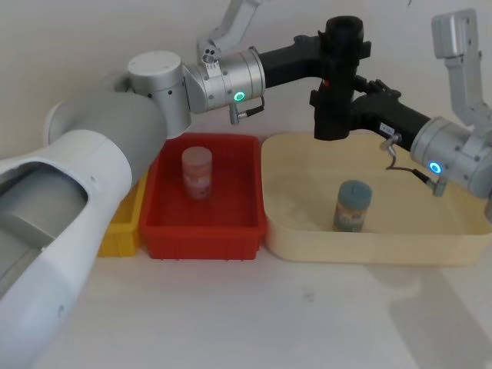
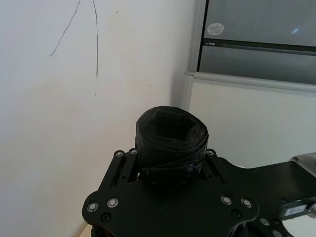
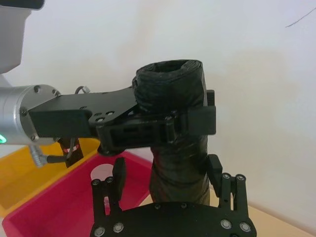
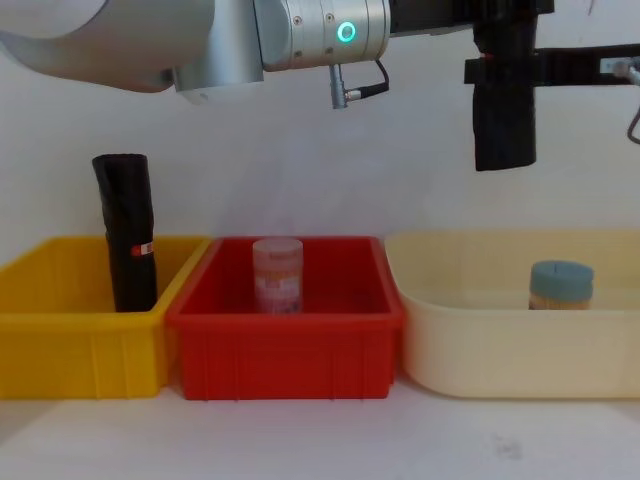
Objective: Pick up the garbage bag with the one hand and transfer it to the other hand.
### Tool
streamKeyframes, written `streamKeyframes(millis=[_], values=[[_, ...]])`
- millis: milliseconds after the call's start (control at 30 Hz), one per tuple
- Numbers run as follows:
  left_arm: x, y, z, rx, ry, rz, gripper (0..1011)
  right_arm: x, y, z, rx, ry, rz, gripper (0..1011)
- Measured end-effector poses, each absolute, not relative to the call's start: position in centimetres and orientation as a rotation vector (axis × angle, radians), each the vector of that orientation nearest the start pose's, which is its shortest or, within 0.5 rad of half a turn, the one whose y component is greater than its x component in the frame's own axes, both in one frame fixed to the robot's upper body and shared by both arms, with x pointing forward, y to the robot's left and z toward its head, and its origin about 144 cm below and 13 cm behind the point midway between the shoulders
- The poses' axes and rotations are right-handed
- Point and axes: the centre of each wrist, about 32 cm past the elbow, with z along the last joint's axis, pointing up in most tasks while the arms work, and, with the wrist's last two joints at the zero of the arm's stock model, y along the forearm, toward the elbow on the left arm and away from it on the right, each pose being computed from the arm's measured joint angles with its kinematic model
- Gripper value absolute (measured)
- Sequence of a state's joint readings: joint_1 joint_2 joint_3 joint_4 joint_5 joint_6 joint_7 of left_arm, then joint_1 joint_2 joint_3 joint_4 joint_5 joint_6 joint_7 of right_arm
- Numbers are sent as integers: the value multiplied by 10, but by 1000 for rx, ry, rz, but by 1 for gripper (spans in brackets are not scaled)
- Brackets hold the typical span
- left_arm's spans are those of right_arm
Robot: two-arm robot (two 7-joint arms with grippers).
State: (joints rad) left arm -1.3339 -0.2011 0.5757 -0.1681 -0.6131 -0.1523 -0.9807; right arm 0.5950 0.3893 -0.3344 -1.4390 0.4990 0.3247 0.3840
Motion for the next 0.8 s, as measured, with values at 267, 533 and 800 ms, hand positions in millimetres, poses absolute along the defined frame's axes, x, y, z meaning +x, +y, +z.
streamKeyframes(millis=[267,533,800], values=[[713,77,1349,-118,-19,309,390,596,-254,1319,-36,-15,-945,1000],[713,77,1350,-118,-19,309,390,604,-249,1323,-56,-23,-969,962],[713,77,1349,-118,-19,309,390,608,-247,1324,-66,-28,-981,738]])
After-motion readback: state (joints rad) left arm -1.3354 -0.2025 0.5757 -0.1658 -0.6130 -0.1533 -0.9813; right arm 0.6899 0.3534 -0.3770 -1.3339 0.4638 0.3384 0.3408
